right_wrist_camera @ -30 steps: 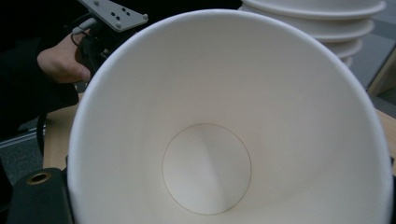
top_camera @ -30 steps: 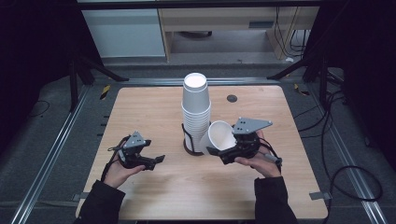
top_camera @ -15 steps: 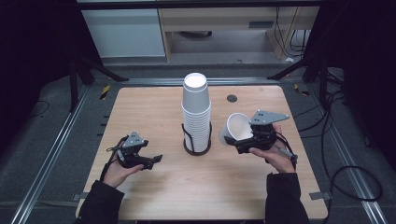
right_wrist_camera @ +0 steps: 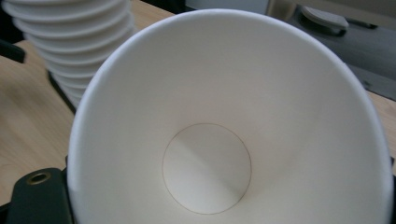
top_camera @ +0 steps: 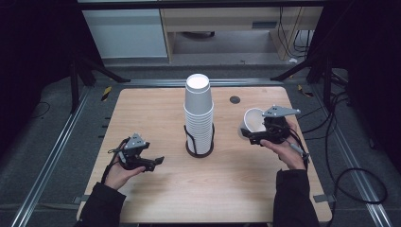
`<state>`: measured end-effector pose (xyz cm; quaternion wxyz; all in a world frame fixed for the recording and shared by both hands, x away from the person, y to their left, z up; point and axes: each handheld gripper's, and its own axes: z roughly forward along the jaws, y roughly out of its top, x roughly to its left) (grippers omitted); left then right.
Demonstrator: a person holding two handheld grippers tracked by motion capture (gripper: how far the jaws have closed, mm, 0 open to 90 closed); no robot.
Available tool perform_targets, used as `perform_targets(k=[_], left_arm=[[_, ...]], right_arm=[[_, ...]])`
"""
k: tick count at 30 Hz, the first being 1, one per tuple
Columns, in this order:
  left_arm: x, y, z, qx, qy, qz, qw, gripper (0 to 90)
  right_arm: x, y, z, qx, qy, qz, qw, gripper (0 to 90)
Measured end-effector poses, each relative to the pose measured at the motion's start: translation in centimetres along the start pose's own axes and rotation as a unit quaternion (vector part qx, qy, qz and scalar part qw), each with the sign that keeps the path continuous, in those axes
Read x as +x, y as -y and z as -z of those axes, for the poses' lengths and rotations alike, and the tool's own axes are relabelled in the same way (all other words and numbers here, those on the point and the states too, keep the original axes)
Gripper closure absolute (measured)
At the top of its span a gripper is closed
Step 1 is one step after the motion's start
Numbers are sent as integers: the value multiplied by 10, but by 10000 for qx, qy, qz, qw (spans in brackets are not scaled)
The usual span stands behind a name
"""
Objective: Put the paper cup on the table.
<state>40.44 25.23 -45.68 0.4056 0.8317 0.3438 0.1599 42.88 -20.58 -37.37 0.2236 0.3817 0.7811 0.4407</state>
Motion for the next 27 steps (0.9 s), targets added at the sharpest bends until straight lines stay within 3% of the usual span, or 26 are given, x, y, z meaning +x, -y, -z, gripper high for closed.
perform_targets(k=[6, 9, 16, 22, 27], left_arm=[[0, 0, 0, 7, -1, 7, 10000, 127], [0, 0, -1, 18, 1, 8, 10000, 127], [0, 1, -1, 15, -5, 10, 10000, 126], [1, 2, -2, 30, -16, 15, 10000, 127], [1, 2, -2, 53, -24, 26, 10000, 127]], right_arm=[[-17, 7, -3, 218, 426, -317, 9984, 134], [-25, 9, -3, 202, 623, -486, 9967, 134], [-37, 17, -4, 374, 1009, -667, 9919, 133], [-47, 29, -5, 428, 1375, -893, 9855, 132], [-53, 43, -4, 521, 1465, -1022, 9825, 131]])
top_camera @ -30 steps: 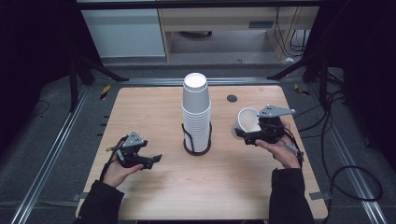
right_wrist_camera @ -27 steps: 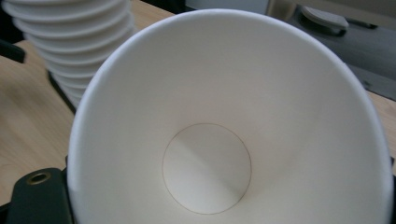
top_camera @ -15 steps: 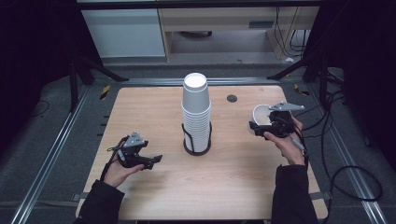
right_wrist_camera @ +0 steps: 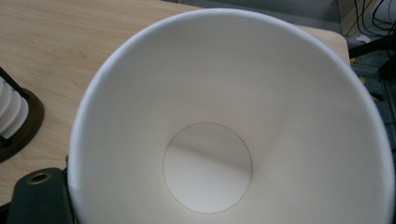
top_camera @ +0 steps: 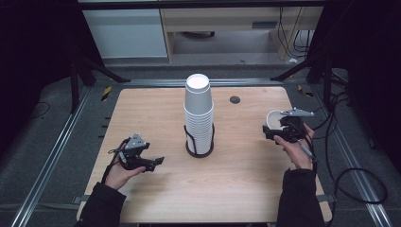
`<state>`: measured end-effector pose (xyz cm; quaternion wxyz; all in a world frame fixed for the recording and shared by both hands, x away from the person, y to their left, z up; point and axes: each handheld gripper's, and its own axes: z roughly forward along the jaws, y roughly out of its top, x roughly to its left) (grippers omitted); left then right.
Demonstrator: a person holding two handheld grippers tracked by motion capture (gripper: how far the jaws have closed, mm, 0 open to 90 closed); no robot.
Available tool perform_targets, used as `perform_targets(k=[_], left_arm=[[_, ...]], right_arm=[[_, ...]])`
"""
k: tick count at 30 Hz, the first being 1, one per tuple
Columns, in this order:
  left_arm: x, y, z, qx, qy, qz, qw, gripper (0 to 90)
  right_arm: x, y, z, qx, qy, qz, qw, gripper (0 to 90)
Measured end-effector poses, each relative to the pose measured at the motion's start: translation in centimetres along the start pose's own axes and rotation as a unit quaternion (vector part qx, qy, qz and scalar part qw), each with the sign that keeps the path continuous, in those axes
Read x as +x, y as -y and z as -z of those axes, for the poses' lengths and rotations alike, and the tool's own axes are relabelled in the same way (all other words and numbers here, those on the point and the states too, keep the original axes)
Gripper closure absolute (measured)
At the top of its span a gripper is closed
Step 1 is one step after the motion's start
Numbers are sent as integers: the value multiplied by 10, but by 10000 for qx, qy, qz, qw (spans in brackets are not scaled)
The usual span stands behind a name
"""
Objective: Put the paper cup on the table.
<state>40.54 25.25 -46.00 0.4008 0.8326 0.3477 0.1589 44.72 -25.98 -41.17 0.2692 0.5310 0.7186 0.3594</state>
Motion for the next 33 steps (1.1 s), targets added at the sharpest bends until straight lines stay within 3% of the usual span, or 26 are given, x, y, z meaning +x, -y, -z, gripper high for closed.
perform_targets(k=[10, 12, 18, 33], left_arm=[[0, 1, -2, 36, -16, -11, 10000, 127], [-1, 0, -1, 18, -6, -26, 10000, 127], [0, 1, -3, 56, 4, -5, 10000, 128], [0, 2, -4, 103, 19, -29, 9999, 128]], right_arm=[[-13, 19, -6, 314, 163, -40, 9994, 128], [-17, 22, -10, 446, 308, 3, 9985, 127], [-22, 31, -17, 671, 398, -25, 9970, 126], [-23, 36, -27, 967, 299, -18, 9949, 119]])
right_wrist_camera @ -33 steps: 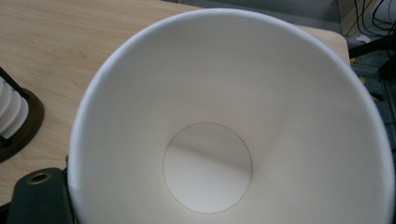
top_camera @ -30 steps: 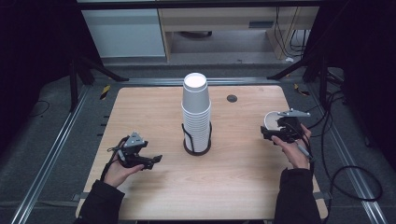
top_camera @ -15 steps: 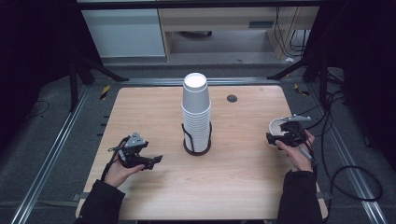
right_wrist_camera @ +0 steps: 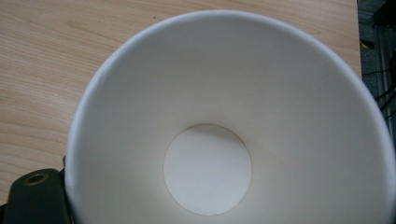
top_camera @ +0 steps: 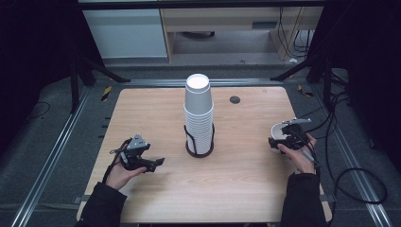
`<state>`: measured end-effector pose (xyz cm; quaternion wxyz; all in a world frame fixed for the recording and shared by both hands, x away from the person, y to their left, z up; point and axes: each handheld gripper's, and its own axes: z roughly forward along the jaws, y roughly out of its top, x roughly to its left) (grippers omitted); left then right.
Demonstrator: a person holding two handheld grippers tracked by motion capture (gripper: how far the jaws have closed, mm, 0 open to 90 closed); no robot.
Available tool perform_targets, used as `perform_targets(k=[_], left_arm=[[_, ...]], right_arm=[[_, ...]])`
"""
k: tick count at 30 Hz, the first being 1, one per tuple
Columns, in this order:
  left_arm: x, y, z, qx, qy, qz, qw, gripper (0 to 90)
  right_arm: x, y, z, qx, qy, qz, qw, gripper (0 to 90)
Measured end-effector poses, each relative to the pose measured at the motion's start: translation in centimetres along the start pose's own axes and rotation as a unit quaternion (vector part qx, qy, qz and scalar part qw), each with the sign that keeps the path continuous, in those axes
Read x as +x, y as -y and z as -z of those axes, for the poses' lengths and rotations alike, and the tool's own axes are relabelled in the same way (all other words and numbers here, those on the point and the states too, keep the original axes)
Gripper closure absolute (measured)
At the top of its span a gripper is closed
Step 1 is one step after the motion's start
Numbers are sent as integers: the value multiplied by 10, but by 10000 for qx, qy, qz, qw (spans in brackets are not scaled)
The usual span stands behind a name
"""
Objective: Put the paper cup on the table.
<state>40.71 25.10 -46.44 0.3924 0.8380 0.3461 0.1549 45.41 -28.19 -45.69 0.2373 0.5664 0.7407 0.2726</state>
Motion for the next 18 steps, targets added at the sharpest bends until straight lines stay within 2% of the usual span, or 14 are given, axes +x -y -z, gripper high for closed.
perform_targets(k=[10, 18], left_arm=[[1, 0, 1, 3, 11, 19, 10000, 127], [1, 1, 1, 7, 18, 23, 10000, 125]], right_arm=[[-2, 2, -4, -54, -29, 0, 10000, 103], [-2, 4, -5, 103, -116, -15, 9999, 32]])
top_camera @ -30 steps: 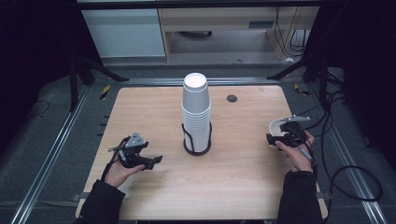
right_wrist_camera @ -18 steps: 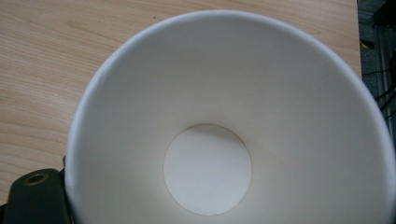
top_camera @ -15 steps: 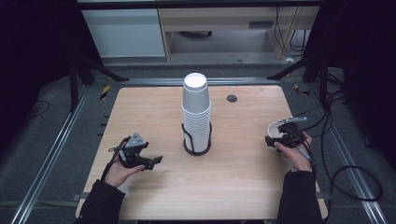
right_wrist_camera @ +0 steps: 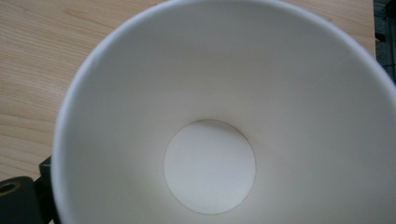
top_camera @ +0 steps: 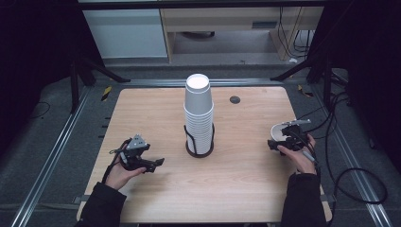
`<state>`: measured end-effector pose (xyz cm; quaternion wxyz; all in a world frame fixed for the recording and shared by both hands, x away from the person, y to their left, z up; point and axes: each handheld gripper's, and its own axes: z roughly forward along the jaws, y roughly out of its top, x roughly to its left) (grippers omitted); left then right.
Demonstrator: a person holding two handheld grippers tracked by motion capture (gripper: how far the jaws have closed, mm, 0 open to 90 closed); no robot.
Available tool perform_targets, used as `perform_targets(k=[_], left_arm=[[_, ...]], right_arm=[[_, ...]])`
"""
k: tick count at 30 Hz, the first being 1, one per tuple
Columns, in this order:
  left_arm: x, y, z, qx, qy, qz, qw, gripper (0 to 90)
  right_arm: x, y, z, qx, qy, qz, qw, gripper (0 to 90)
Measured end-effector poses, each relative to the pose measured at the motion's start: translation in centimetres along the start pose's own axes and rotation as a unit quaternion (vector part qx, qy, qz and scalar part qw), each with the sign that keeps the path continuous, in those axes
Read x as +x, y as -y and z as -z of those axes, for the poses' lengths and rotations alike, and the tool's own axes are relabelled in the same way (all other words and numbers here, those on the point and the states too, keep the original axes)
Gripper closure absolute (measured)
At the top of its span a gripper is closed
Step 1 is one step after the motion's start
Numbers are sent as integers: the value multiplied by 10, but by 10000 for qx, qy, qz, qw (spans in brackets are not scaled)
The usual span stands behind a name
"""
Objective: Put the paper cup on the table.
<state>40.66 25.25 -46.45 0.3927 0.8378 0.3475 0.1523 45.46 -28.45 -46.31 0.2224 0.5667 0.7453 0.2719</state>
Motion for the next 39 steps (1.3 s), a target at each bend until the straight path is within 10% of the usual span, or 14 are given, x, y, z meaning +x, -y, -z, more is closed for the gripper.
perform_targets(k=[39], left_arm=[[6, 4, 9, -68, -119, 90, 9999, 121]], right_arm=[[27, 67, 57, -439, -125, -174, 9988, 3]])
